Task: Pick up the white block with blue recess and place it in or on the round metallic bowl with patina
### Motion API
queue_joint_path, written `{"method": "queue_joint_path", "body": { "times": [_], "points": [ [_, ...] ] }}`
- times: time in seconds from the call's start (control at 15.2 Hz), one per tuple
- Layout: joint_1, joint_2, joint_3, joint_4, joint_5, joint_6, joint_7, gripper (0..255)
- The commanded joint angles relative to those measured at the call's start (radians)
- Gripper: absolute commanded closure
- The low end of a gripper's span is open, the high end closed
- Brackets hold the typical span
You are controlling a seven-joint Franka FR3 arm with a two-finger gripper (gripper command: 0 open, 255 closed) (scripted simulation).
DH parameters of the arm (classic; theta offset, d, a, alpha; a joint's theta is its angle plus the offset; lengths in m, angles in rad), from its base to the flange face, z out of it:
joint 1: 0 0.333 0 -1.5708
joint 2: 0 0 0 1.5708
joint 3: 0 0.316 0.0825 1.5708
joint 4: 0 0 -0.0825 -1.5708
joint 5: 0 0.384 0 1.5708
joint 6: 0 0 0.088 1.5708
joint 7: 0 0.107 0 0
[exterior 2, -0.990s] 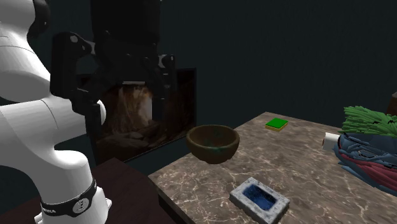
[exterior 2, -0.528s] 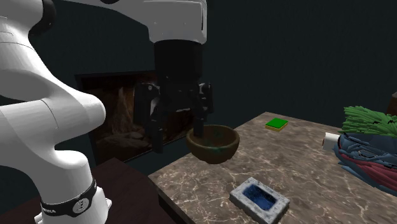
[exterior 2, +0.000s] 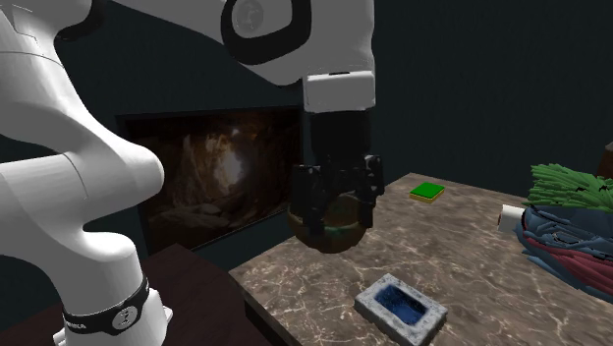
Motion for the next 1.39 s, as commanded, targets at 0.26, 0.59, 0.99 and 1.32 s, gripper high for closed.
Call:
{"method": "queue_joint_path", "body": {
  "times": [0.26,0.59,0.99,1.32],
  "points": [
    [-0.095,0.221,0.18,0.096,-0.094,0.161,0.288,0],
    [-0.153,0.348,0.258,0.145,-0.206,0.228,0.44,0],
    [-0.181,0.419,0.276,0.125,-0.284,0.298,0.496,0],
    [-0.181,0.419,0.275,0.125,-0.284,0.298,0.496,0]
  ]
}}
